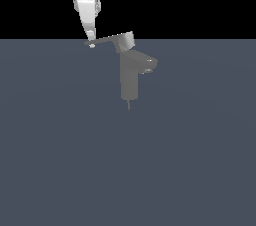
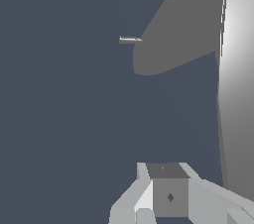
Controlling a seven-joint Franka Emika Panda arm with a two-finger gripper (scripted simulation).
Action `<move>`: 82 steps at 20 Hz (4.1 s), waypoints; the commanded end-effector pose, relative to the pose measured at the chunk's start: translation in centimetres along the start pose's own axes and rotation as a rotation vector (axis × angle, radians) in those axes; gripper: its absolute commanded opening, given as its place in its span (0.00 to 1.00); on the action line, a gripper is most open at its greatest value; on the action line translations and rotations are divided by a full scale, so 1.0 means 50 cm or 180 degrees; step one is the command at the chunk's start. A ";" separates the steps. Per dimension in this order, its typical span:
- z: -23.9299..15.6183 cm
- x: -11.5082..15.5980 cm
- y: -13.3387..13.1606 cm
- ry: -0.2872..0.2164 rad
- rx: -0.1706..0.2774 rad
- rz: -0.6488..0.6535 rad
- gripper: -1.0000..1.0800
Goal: Turn on the faucet by rotating a designated handle.
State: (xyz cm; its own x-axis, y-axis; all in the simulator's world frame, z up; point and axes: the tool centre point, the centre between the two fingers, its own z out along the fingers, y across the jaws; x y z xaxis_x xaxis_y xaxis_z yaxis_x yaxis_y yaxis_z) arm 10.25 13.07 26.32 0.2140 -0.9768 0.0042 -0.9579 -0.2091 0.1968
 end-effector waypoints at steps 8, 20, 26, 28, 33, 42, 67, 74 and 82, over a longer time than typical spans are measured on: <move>0.000 -0.002 0.040 0.0000 0.0001 0.0000 0.00; 0.000 -0.004 0.095 0.0000 0.0001 0.0000 0.00; 0.000 -0.005 0.125 0.0000 0.0002 0.0002 0.00; 0.000 -0.005 0.135 0.0000 0.0002 0.0002 0.00; 0.000 -0.006 0.161 0.0000 0.0002 0.0002 0.00; 0.011 0.005 0.192 0.0011 -0.0021 0.0009 0.00; 0.000 0.136 0.344 0.0001 0.0002 0.0004 0.00; 0.008 0.181 0.340 0.0005 -0.0024 -0.0030 0.00; 0.003 0.282 0.346 0.0003 -0.0008 -0.0009 0.00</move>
State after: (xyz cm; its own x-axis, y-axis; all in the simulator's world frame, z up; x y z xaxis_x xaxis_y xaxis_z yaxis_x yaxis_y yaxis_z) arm -3.94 -1.16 29.28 0.2540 -0.9672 -0.0061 -0.9445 -0.2494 0.2140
